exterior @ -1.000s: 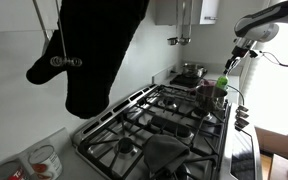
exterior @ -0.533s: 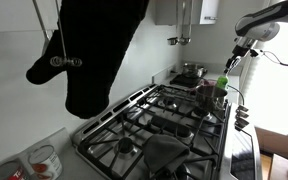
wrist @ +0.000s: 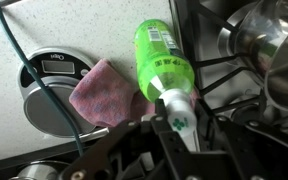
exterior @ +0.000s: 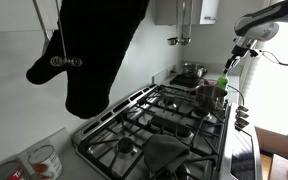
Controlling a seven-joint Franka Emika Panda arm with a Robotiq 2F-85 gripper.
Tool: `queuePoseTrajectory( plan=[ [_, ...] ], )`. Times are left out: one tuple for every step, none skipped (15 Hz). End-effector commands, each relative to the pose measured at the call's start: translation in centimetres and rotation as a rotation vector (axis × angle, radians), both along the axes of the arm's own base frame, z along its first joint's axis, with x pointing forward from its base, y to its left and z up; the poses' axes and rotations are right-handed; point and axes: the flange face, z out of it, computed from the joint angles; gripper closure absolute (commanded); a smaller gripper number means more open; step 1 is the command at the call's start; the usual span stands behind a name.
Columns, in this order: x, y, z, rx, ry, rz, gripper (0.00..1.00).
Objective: Remove the lid from the green bottle
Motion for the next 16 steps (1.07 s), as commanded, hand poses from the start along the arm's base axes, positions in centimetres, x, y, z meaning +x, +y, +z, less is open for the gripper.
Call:
queuePoseTrajectory(
  plan=[
    [-0.6, 0.3, 0.6, 0.009, 0.017, 0.048, 0.87],
    [-0.6, 0.4, 0.6, 0.008, 0.018, 0.055, 0.88],
    [-0.6, 0.5, 0.8, 0.010, 0.018, 0.064, 0.88],
    [-0.7, 0.6, 1.0, 0.003, 0.015, 0.068, 0.89],
    [-0.7, 0.6, 1.2, -0.001, 0.012, 0.073, 0.89],
    [-0.8, 0.6, 1.6, -0.009, 0.006, 0.077, 0.89],
    [-0.9, 0.6, 1.9, -0.016, 0.002, 0.078, 0.89],
    [-1.0, 0.6, 2.3, -0.024, -0.003, 0.077, 0.89],
    [-1.2, 0.6, 2.7, -0.029, -0.007, 0.079, 0.89],
    [-1.5, 0.5, 3.3, -0.037, -0.016, 0.075, 0.90],
    [-1.6, 0.4, 3.7, -0.042, -0.020, 0.074, 0.91],
    [-2.0, 0.3, 4.4, -0.048, -0.026, 0.058, 0.92],
    [-2.6, 0.1, 4.9, -0.050, -0.014, 0.022, 0.92],
    [-3.2, -0.3, 5.3, -0.049, -0.004, -0.012, 0.92],
    [-3.9, -0.9, 5.6, -0.052, 0.023, -0.060, 0.92],
    [-4.6, -1.6, 5.4, -0.052, 0.053, -0.107, 0.92]
  ],
)
